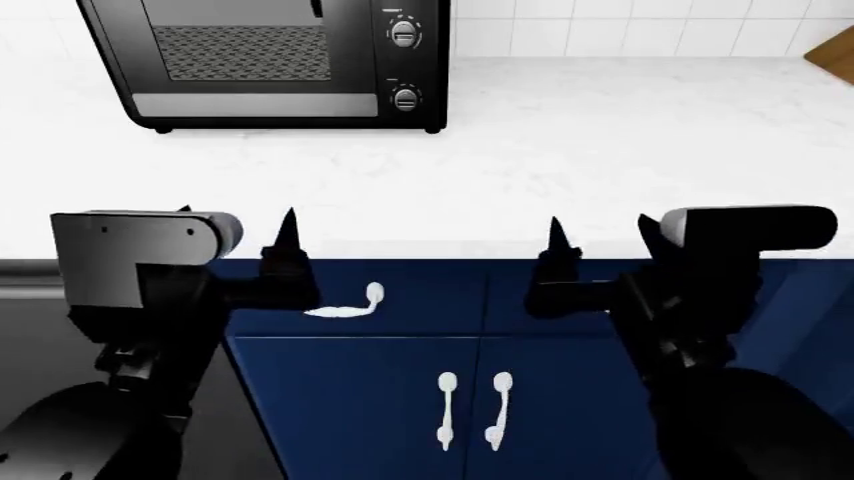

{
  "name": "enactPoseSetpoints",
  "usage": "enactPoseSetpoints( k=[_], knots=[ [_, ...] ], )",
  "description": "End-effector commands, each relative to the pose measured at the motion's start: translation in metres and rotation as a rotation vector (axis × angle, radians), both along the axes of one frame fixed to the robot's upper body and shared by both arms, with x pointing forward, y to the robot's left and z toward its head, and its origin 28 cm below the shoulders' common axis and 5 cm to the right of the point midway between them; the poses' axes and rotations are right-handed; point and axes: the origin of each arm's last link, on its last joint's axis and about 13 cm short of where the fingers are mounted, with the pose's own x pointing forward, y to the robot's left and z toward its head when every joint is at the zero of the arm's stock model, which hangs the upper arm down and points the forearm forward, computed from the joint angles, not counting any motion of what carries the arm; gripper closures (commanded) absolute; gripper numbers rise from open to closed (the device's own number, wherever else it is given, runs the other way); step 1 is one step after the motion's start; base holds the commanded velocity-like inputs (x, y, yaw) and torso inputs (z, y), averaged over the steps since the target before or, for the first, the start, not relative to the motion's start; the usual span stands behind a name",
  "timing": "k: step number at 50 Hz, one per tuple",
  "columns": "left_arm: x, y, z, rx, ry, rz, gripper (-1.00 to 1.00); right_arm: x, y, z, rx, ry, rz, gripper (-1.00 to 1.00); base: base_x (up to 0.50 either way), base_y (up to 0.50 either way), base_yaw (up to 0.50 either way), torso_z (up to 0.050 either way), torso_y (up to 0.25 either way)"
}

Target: Turn on the toaster oven by setting the timer.

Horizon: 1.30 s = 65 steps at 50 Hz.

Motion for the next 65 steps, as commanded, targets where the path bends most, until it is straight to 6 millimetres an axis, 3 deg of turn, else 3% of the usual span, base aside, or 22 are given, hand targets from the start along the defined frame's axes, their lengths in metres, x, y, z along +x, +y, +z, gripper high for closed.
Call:
enactPoseSetpoints(
  k=[1,6,17,35,50,54,65],
  knots=[
    [-0.002,0.009,0.035,0.011,-0.078,0.038,-1.0,0.006,-0.004,0.042,0.012,-0.076,-0.045,-1.0,0.0,0.0,0.0,0.0,0.0],
    [0.004,0.011,0.04,0.019,-0.09,0.054,-1.0,0.013,-0.004,0.054,0.028,-0.1,-0.059,-1.0,0.0,0.0,0.0,0.0,0.0],
    [0.018,0.015,0.05,-0.007,-0.043,0.072,-1.0,0.023,-0.004,0.06,0.027,-0.097,-0.073,-1.0,0.0,0.0,0.0,0.0,0.0],
    [0.025,0.017,0.056,0.002,-0.065,0.087,-1.0,0.034,-0.004,0.067,0.046,-0.097,-0.081,-1.0,0.0,0.0,0.0,0.0,0.0],
    [0.023,0.014,0.052,0.005,-0.065,0.064,-1.0,0.032,-0.005,0.059,0.055,-0.109,-0.062,-1.0,0.0,0.0,0.0,0.0,0.0],
    [0.013,0.011,0.035,0.0,-0.077,0.051,-1.0,0.025,-0.006,0.041,0.056,-0.165,-0.041,-1.0,0.0,0.0,0.0,0.0,0.0],
    [0.014,0.011,0.035,0.0,-0.077,0.051,-1.0,0.026,-0.006,0.041,0.056,-0.165,-0.041,-1.0,0.0,0.0,0.0,0.0,0.0]
  ],
)
